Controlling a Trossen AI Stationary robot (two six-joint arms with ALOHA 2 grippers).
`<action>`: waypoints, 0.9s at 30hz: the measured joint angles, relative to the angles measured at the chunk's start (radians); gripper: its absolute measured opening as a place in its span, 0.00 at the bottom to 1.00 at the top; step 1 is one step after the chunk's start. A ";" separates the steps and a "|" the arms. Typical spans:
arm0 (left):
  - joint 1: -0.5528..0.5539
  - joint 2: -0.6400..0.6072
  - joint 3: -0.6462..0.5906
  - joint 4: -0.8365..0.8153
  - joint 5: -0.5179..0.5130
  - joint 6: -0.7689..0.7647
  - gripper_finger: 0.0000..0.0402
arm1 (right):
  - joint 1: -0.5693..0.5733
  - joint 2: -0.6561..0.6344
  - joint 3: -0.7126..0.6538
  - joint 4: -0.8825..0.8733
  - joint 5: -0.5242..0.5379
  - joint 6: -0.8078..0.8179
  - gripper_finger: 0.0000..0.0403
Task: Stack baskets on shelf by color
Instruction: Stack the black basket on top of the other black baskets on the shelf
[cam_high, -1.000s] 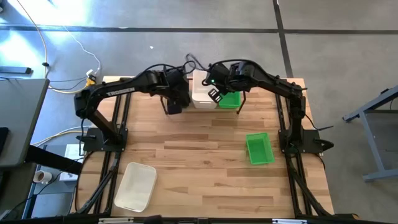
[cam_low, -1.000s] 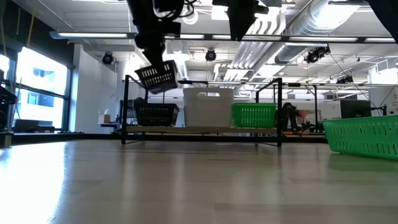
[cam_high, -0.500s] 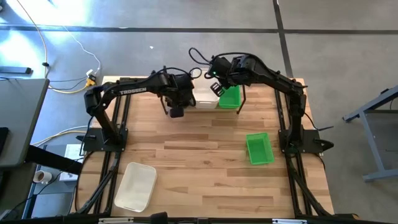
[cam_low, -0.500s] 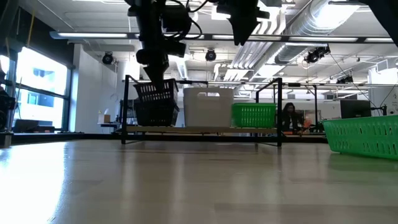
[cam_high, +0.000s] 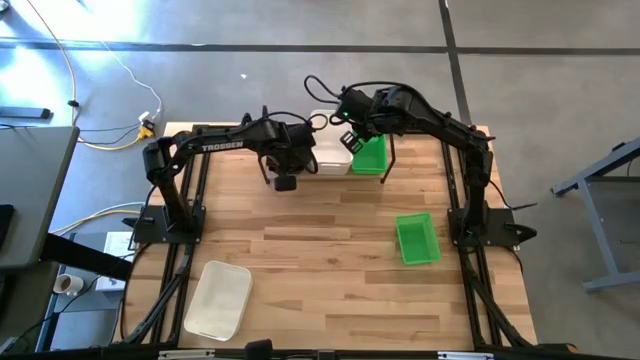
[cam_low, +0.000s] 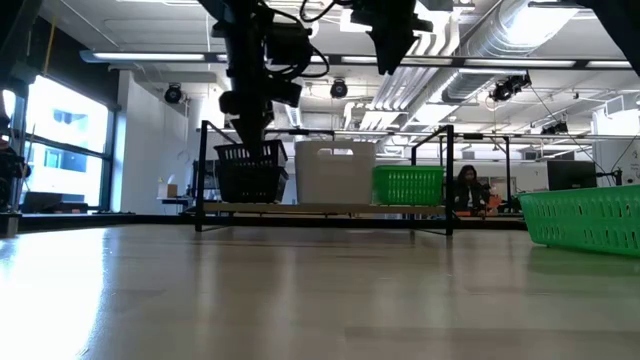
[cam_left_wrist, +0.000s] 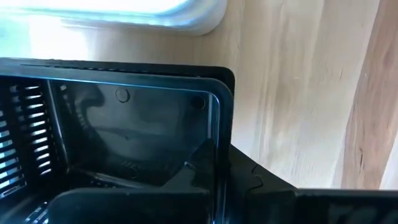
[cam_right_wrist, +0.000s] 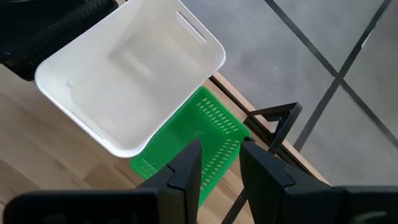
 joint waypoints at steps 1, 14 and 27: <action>0.000 0.000 0.000 0.003 0.000 0.000 0.00 | 0.000 0.000 0.000 0.000 0.000 0.000 0.24; 0.004 0.000 0.000 0.001 -0.019 0.008 0.11 | 0.000 0.000 0.000 0.000 -0.018 -0.011 0.24; 0.001 -0.005 0.021 -0.068 0.021 0.006 0.34 | 0.001 -0.008 0.000 0.000 -0.071 -0.015 0.24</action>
